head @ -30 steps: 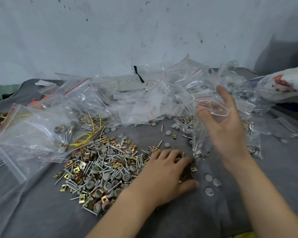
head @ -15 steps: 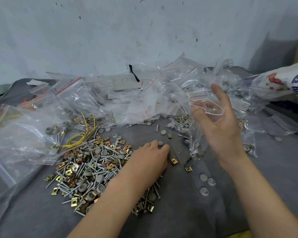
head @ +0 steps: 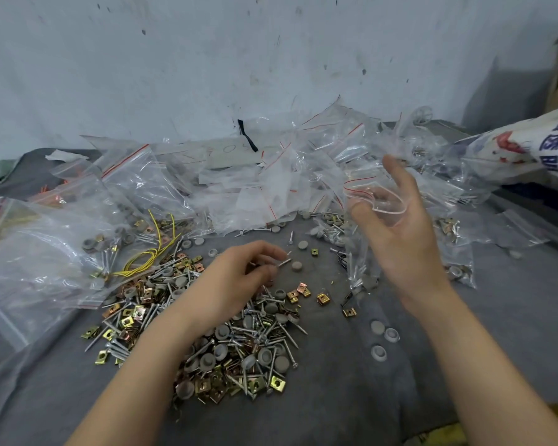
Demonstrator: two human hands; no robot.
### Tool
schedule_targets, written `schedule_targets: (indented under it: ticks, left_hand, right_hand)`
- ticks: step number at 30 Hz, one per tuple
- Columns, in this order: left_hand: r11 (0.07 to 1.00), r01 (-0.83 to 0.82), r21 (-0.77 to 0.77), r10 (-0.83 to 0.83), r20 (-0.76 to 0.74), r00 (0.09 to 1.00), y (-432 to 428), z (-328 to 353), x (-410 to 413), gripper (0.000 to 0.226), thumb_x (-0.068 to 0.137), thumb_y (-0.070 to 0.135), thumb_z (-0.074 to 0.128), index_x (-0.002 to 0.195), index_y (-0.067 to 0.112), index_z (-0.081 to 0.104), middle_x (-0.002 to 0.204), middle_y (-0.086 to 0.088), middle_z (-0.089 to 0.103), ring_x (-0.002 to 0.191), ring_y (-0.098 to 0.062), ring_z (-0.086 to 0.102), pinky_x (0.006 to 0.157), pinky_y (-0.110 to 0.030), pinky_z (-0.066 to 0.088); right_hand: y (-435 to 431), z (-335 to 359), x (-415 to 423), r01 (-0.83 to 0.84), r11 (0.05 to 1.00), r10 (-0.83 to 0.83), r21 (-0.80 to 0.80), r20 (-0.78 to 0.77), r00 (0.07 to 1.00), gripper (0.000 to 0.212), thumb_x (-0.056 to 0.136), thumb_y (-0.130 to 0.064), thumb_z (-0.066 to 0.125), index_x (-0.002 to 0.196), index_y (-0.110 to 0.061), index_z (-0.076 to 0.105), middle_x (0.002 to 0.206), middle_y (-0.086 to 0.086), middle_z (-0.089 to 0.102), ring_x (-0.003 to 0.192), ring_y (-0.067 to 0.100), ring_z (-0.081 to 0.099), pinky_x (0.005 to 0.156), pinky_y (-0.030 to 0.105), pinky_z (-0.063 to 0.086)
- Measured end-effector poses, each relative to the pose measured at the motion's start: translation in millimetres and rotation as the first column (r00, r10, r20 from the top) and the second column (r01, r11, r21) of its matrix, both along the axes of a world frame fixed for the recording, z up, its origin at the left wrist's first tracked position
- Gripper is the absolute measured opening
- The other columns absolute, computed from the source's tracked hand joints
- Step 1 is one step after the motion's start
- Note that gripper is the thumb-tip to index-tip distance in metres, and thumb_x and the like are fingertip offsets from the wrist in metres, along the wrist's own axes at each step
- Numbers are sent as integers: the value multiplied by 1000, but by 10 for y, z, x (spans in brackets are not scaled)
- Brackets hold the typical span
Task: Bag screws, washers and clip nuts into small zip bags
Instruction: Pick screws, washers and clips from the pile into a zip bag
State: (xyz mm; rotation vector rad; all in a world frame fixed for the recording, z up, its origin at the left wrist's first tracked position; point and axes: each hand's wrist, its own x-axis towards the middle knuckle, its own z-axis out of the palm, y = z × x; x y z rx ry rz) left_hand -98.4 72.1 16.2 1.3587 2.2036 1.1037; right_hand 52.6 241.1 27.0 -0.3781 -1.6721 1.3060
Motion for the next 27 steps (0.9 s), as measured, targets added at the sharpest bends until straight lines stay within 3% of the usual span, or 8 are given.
schedule_targets:
  ticks: [3, 6, 10, 16, 21, 24, 27]
  left_hand:
    - [1000, 3, -8, -2, 65, 998, -57, 0, -17, 25, 98, 7, 57, 115, 24, 66, 101, 2, 71, 89, -16, 69, 86, -36, 57]
    - [1000, 22, -9, -21, 76, 997, -92, 7, -27, 29, 97, 3, 56, 115, 24, 66, 102, 2, 72, 89, -10, 69, 88, -31, 55]
    - [999, 46, 5, -46, 134, 990, -125, 23, -15, 32, 96, -1, 55, 116, 21, 66, 105, -1, 71, 92, -12, 69, 82, -17, 52]
    - [999, 44, 9, -45, 160, 986, -152, 36, -14, 35, 97, -4, 53, 116, 23, 65, 109, -2, 70, 95, -16, 69, 88, -20, 53]
    - [999, 37, 27, -40, 136, 990, -143, 29, -25, 33, 92, 3, 65, 114, 27, 67, 107, 8, 70, 99, -10, 67, 89, -19, 52]
    - [999, 7, 41, -12, 116, 993, -119, 14, -8, 28, 91, 9, 68, 110, 29, 69, 101, 11, 71, 92, -21, 67, 86, -30, 53]
    - [999, -14, 46, 9, 103, 995, -107, 1, -11, 26, 91, 12, 68, 109, 31, 69, 97, 10, 73, 85, -14, 68, 80, -25, 54]
  right_hand:
    - [-11, -6, -16, 1, 1000, -1, 9, 6, 1000, 66, 97, -12, 67, 153, -24, 36, 96, -59, 50, 87, -28, 56, 69, -2, 43]
    - [-25, -15, -39, -4, 1000, 4, 14, 10, 1000, 65, 96, -13, 68, 152, -26, 37, 98, -54, 55, 88, -25, 58, 70, 1, 45]
    - [-38, -42, -65, -9, 1000, 9, 22, 13, 1000, 65, 95, -17, 70, 150, -34, 40, 100, -46, 61, 74, -19, 60, 65, 2, 47]
    - [-51, -51, -71, -18, 1000, 18, 19, 12, 1000, 64, 94, -18, 72, 147, -38, 42, 100, -36, 66, 69, -16, 61, 63, 4, 49]
    - [-63, -30, -68, -21, 1000, 21, 9, -2, 1000, 64, 94, -17, 71, 149, -35, 42, 104, -16, 67, 71, -14, 62, 64, 5, 48]
    - [-63, -36, -66, -18, 1000, 18, 9, -2, 1000, 64, 94, -16, 71, 148, -36, 42, 102, -19, 65, 70, -16, 61, 64, 4, 49]
    - [-60, -35, -66, -15, 1000, 15, 13, 2, 1000, 65, 94, -16, 72, 148, -36, 42, 105, -17, 64, 72, -16, 62, 64, 5, 49]
